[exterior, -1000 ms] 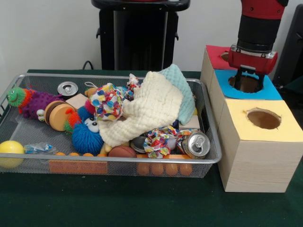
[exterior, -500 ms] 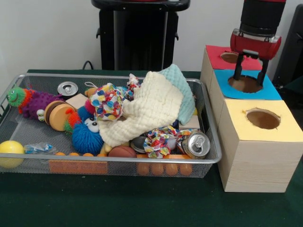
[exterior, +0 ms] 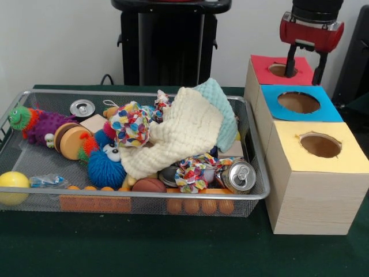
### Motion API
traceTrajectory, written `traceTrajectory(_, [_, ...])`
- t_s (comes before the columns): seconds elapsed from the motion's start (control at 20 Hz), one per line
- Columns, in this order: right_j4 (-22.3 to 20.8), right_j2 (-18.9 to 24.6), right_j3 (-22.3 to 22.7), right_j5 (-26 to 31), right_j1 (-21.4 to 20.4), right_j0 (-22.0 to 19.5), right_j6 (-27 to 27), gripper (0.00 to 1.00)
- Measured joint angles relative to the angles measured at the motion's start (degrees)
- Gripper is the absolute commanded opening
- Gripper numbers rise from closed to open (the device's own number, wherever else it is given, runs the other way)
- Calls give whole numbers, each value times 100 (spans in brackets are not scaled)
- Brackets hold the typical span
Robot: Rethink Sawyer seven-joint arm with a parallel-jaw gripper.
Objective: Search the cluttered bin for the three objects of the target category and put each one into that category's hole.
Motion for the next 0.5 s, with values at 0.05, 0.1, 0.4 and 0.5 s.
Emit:
traceTrajectory(0.05, [1,-15,-9,0,-1,-1,0,100])
traceTrajectory(0.1, [0,-33,-22,0,-1,-4,0,100])
traceTrajectory(0.4, [-81,-33,-61,1,36,-171,0,100])
traceTrajectory(0.5, [-199,-32,-94,1,79,-331,0,100])
